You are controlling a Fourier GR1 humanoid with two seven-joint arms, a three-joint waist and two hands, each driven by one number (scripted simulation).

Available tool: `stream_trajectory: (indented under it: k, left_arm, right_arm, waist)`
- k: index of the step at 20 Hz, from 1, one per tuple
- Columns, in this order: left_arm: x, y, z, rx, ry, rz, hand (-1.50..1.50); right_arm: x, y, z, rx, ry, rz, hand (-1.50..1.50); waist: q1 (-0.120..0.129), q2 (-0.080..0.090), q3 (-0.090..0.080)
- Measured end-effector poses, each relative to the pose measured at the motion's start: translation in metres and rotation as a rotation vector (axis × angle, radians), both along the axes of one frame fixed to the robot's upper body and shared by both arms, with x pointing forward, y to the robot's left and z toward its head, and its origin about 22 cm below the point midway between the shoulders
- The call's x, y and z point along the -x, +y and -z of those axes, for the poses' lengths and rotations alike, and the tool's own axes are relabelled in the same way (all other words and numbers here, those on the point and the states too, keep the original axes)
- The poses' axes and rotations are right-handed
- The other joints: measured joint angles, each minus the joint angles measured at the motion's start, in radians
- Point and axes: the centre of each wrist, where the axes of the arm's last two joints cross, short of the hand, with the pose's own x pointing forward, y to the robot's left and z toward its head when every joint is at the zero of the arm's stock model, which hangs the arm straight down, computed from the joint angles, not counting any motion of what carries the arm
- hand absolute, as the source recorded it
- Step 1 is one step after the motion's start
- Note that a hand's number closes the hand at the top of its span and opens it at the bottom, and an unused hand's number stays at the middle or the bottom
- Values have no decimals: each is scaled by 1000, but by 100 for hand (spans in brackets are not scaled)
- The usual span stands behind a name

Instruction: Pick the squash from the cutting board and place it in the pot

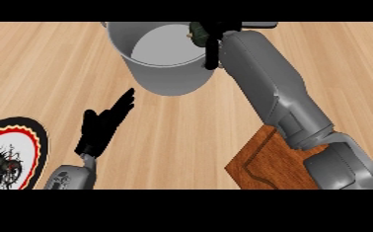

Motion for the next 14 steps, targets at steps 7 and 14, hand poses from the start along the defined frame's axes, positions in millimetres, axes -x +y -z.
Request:
stream_trajectory:
  k: [7,14]
  left_arm:
    - [-1,-2,2,6,5,3,0]
    - [-3,4,1,4,12,-18,0]
  right_arm:
    - [3,2,-2,-555,-88,69,-150]
    - [-5,-22,-11,-902,-218,226,-150]
  waist:
    - [8,20,4]
    - [-5,22,4]
